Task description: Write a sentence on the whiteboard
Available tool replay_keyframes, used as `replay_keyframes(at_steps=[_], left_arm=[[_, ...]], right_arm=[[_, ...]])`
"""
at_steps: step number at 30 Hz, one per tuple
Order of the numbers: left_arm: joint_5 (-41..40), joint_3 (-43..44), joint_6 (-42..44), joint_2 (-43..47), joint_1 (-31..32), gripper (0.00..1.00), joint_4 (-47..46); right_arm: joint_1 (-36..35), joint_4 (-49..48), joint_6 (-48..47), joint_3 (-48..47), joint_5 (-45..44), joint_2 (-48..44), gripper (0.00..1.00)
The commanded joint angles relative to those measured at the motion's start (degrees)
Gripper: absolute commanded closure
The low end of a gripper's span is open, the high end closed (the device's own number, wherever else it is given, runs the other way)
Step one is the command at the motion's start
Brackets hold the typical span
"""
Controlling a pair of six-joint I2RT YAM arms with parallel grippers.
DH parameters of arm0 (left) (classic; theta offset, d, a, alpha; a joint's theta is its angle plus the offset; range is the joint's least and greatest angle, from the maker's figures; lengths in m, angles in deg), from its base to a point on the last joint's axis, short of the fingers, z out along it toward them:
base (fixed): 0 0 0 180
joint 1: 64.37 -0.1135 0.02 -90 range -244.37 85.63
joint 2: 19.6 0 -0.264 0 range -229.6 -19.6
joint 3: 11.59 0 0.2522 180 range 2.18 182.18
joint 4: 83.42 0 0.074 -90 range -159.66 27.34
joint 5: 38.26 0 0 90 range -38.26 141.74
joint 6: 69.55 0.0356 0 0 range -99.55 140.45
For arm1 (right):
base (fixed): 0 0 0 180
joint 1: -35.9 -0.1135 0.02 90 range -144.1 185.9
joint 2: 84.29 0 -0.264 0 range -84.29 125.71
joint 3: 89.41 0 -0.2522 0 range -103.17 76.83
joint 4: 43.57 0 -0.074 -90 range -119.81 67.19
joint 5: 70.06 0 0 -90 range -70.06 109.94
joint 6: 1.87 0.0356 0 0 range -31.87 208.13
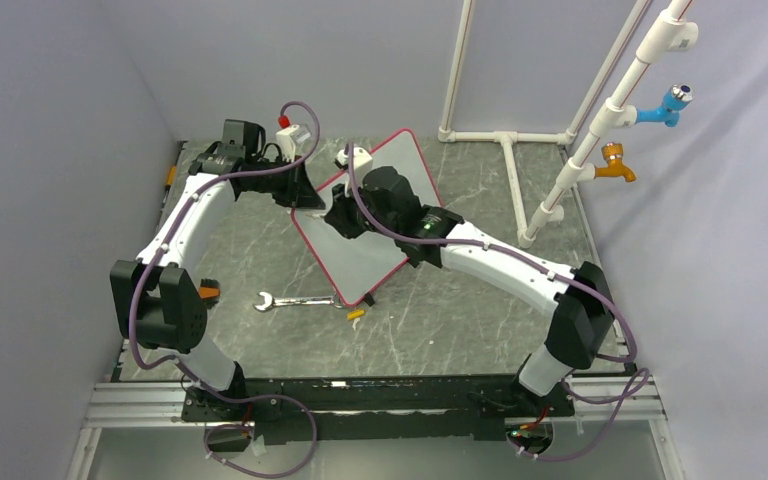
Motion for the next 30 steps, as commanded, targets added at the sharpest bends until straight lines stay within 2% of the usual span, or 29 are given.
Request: replay_keyframes(at_steps=[1, 16, 30], left_arm=[[-8.2, -0.68, 3.38, 1.58, 0.13, 1.0, -1.35], [-8.14, -0.7, 3.39, 1.66, 0.23, 1.0, -1.26], [-10.35, -0.87, 3.85, 1.13, 0.23, 1.0, -1.06]], right_arm=[[-0.22, -2.87, -0.17, 1.3, -1.84, 0.17, 1.0], [-0.26, -2.85, 1.66, 10.23, -3.48, -3.93, 1.0], [-0.18, 0.77, 1.78, 9.44, -1.07, -8.85, 1.0]])
